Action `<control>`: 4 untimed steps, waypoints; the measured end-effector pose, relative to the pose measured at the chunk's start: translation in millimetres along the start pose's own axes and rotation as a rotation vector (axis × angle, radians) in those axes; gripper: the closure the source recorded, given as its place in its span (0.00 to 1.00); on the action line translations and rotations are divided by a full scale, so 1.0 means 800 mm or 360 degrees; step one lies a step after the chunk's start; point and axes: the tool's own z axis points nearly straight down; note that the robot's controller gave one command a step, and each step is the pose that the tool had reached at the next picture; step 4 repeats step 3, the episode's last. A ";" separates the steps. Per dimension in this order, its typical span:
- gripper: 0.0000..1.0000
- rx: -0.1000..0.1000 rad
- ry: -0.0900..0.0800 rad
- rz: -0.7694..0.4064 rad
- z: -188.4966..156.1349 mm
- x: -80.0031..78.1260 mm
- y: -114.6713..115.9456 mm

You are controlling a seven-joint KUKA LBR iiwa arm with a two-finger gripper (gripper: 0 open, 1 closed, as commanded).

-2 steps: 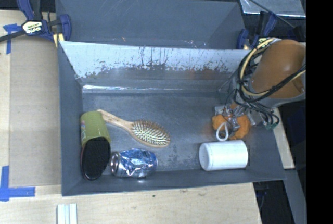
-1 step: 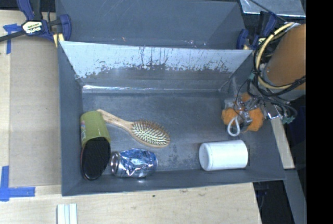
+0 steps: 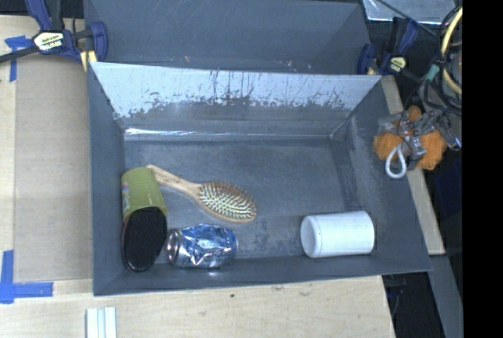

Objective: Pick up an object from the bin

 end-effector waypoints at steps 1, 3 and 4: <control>1.00 -0.0004 0.0002 -0.0790 0.087 0.046 0.040; 1.00 -0.0004 -0.0012 -0.1246 0.101 -0.026 0.161; 1.00 -0.0004 -0.0012 -0.1246 0.101 -0.026 0.161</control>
Offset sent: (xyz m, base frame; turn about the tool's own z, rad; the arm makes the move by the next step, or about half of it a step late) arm -0.0417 0.0217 -0.0689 -0.4971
